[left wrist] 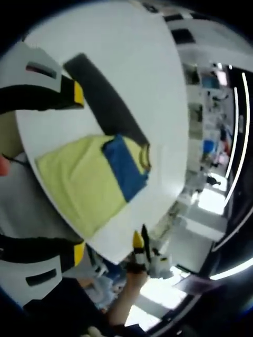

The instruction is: Fold the garment on the visible template until the final outline fits inside the template.

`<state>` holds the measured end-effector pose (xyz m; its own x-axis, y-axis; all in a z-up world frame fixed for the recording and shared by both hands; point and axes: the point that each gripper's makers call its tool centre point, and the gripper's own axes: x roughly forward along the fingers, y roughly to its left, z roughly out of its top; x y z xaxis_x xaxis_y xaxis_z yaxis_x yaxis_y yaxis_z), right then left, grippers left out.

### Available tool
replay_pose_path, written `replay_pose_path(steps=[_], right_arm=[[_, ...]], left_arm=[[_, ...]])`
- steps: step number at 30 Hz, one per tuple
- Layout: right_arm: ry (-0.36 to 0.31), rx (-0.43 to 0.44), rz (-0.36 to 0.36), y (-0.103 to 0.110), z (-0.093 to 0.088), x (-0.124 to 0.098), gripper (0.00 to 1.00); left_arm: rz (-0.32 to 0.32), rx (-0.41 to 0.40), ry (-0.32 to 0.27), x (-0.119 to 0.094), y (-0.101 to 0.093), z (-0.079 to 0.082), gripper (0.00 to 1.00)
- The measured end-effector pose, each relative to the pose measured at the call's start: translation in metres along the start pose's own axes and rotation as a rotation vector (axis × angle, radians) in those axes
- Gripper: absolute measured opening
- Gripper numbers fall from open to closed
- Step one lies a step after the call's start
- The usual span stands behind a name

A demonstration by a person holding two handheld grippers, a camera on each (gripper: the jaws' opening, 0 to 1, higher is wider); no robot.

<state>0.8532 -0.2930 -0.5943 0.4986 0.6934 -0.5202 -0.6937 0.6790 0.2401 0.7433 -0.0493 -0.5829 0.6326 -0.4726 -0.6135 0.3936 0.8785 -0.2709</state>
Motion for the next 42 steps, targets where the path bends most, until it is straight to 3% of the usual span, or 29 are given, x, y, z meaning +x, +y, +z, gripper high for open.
replay_pose_path(steps=[5, 15, 25, 29, 36, 42], right_arm=[[-0.050, -0.021, -0.049, -0.010, 0.005, -0.027, 0.72], [-0.085, -0.037, -0.081, -0.017, 0.006, -0.075, 0.81], [-0.196, 0.026, -0.119, -0.017, 0.001, -0.118, 0.88], [-0.206, 0.042, -0.109, -0.013, -0.005, -0.127, 0.92], [-0.222, 0.043, -0.149, -0.024, -0.008, -0.142, 1.00], [-0.211, 0.053, -0.154, -0.027, -0.011, -0.142, 1.00]], left_arm=[[0.008, 0.002, 0.007, -0.003, -0.002, 0.000, 0.96], [0.019, 0.005, 0.014, -0.006, -0.006, -0.001, 0.97], [0.033, -0.012, -0.005, -0.011, -0.005, 0.001, 0.97], [0.042, -0.030, -0.030, -0.015, -0.002, 0.005, 0.97], [0.050, -0.029, -0.029, -0.018, 0.004, 0.006, 0.98], [0.057, -0.034, -0.026, -0.020, 0.010, 0.006, 0.98]])
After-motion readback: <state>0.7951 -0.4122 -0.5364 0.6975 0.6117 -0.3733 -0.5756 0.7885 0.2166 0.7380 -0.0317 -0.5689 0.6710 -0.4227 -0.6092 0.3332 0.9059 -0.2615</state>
